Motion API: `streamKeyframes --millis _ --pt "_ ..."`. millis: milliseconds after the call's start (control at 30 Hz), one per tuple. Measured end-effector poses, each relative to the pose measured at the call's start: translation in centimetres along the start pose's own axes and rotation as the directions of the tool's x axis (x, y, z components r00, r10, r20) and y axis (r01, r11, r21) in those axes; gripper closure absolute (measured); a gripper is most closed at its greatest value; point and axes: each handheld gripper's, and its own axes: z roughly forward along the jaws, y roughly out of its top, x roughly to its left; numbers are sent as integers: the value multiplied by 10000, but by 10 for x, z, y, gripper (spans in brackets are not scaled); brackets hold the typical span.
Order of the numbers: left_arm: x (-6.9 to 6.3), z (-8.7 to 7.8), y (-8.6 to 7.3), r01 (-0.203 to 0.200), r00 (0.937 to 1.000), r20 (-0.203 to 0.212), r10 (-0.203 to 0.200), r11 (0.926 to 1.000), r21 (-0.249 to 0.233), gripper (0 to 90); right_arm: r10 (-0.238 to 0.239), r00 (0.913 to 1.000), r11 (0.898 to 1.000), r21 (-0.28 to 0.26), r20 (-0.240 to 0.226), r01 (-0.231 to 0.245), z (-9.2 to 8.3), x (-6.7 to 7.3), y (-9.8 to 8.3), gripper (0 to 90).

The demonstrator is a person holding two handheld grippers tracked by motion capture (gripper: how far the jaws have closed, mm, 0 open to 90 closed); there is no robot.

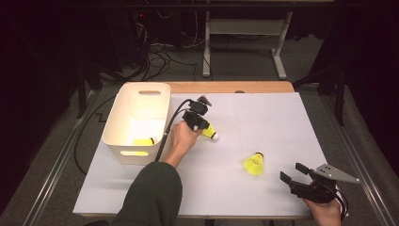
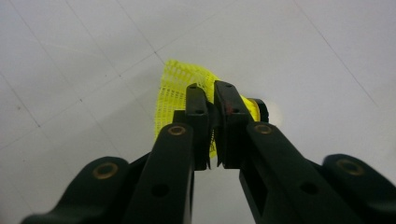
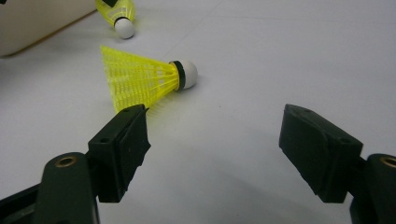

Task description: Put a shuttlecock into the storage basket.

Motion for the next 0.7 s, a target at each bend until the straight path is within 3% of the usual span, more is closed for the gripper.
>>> streamKeyframes --millis 700 --pt "-7 -17 0 -303 9981 522 322 9988 -376 897 -35 10000 10000 48 10 35 0 0 0 246"
